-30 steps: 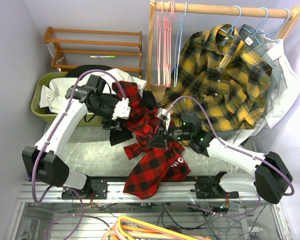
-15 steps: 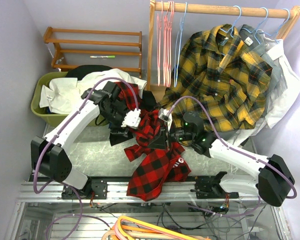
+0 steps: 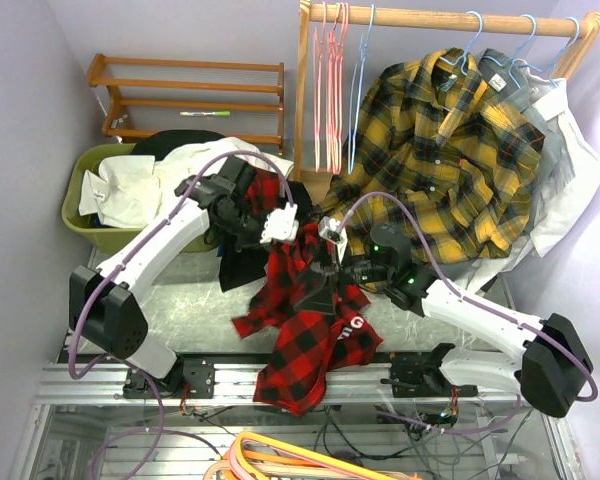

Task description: Place the shirt on the hanger

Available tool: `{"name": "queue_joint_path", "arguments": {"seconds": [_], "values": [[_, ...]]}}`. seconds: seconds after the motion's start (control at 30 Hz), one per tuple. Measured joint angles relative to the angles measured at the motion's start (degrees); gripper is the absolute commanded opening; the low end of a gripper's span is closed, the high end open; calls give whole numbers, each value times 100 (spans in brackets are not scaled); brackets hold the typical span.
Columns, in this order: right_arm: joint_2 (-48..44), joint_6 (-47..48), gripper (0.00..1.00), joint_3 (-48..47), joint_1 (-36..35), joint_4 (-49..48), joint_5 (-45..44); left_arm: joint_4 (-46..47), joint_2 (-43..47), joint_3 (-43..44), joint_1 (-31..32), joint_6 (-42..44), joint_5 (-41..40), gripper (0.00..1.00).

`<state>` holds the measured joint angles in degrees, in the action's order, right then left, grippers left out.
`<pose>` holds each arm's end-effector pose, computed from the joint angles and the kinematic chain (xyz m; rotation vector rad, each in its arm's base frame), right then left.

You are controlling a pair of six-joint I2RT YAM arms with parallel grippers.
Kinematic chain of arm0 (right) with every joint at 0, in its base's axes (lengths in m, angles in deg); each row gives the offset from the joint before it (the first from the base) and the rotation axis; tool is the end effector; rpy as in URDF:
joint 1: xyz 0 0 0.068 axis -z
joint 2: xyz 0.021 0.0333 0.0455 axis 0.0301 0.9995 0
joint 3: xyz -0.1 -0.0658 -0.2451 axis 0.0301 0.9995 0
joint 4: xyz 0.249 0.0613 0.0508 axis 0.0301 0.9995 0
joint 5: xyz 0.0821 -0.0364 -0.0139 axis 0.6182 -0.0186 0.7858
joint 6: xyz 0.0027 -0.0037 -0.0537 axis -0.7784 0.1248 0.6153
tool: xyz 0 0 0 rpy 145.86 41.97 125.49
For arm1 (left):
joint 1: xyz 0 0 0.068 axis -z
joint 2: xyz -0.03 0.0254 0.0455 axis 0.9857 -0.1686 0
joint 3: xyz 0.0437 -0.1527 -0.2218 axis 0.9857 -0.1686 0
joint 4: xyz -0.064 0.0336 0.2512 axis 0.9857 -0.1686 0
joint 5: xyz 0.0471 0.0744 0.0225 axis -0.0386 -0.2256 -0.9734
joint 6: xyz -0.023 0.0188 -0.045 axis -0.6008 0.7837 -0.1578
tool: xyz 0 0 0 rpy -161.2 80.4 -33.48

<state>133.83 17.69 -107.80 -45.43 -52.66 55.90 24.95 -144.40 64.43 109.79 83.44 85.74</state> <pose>0.1620 0.1926 0.2718 -1.0845 1.6509 1.5186 0.2466 -0.1656 0.3046 2.0084 1.4590 -0.6612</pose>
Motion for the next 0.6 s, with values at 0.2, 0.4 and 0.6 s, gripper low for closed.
{"name": "queue_joint_path", "arguments": {"seconds": [0.2,0.4,0.6], "values": [[-507,37,100,133,-39,105,-575,2,11,1762,-592,-1207,-214,7],[-632,431,100,195,-1290,470,-2535,-170,398,3545,-839,-2260,-496,7],[313,688,100,-282,-2826,881,-5626,-319,704,4105,-817,-2940,-763,7]]}}
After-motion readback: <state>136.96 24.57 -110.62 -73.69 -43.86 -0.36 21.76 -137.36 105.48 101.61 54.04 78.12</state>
